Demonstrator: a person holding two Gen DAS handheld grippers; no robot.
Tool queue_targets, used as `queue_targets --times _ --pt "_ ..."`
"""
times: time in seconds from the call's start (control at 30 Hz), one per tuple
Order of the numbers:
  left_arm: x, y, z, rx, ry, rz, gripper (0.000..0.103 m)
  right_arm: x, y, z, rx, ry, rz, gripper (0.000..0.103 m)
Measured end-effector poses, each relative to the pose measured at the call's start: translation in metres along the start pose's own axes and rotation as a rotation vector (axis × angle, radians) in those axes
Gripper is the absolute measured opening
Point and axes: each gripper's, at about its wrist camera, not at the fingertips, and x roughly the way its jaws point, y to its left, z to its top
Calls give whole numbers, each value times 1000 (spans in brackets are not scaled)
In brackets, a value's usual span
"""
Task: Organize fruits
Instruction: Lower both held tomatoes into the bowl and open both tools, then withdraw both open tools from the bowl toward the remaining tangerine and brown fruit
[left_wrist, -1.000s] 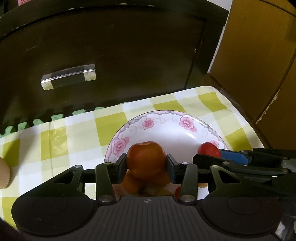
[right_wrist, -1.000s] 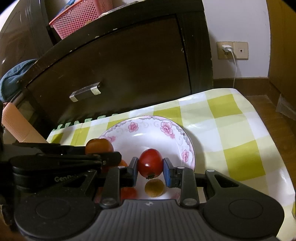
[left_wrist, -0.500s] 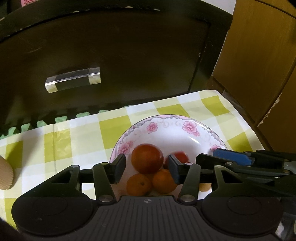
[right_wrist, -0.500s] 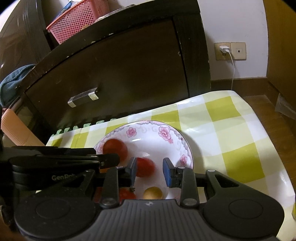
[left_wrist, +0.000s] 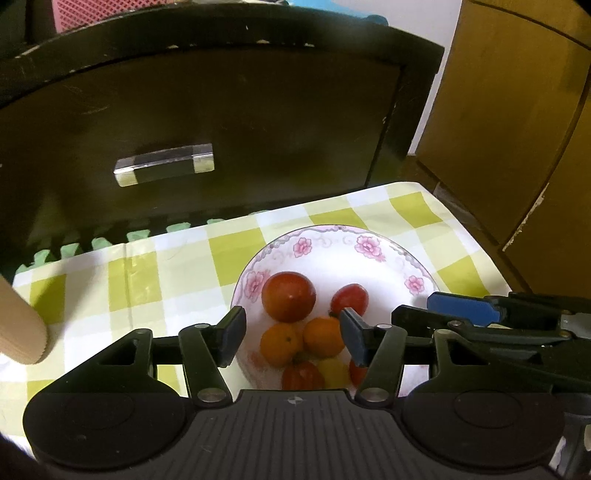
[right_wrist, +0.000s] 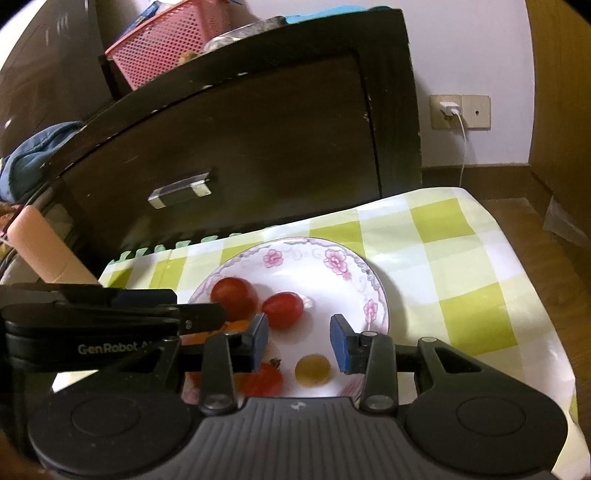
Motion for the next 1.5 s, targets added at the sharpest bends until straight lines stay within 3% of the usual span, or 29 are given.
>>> queue_targets --times 0.13,0.8,1.5 --pt "-13 4 -7 4 -6 -10 70 -10 7 -5 -7 1 -4 36" --pt "-67 16 -66 -14 17 -22 72 -58 44 -61 1 49 29 37" --pt "-136 -3 -100 -11 -1 63 74 -114 72 -91 -6 40 66 37"
